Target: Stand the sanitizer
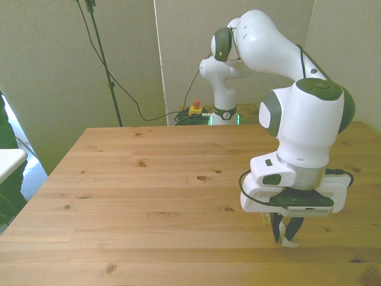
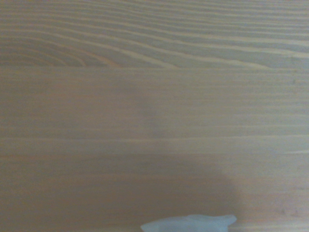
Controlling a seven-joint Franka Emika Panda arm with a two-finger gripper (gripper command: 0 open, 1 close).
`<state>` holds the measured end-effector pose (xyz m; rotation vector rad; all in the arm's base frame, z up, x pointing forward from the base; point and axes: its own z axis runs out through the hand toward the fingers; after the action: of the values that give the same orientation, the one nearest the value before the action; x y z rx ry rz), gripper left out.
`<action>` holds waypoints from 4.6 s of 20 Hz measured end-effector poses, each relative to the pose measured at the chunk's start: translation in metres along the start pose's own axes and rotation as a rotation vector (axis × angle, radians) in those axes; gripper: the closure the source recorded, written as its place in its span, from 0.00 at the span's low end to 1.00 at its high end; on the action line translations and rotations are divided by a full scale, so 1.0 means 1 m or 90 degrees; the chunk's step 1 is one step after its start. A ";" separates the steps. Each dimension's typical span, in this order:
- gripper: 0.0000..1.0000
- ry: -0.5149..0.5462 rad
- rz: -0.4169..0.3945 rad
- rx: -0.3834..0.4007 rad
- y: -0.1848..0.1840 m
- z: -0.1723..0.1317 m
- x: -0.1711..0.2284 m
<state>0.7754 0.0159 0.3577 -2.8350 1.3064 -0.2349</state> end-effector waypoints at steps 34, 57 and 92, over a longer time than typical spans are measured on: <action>1.00 0.506 0.297 0.124 0.021 -0.091 -0.114; 0.00 0.614 0.369 0.217 0.055 -0.078 -0.162; 0.00 0.532 0.341 0.201 0.043 -0.083 -0.138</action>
<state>0.6429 0.0972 0.4186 -2.0436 1.8426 -1.5387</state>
